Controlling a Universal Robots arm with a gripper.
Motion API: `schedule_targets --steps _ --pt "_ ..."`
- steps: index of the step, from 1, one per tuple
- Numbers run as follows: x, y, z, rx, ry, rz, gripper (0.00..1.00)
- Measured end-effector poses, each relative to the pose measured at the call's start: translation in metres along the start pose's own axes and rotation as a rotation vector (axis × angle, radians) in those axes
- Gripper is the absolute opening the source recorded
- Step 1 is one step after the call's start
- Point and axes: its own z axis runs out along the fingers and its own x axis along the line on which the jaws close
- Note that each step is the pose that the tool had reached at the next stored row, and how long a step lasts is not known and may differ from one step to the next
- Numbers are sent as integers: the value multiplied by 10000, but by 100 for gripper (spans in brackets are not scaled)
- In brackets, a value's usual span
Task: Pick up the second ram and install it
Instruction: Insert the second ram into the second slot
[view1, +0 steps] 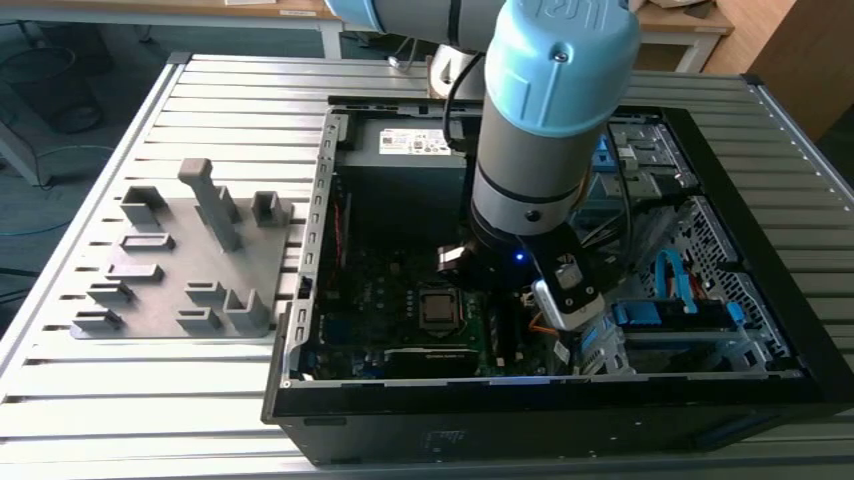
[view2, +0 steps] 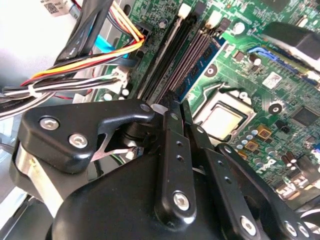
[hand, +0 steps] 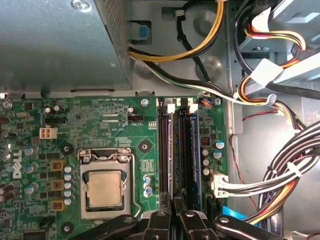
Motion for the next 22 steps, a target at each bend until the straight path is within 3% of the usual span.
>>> schedule_targets --steps 6,13,22 --pt "3 69 9 0 0 -1 14" --pt "2 15 6 1 1 1 14" --pt "-2 13 16 1 -2 29 14"
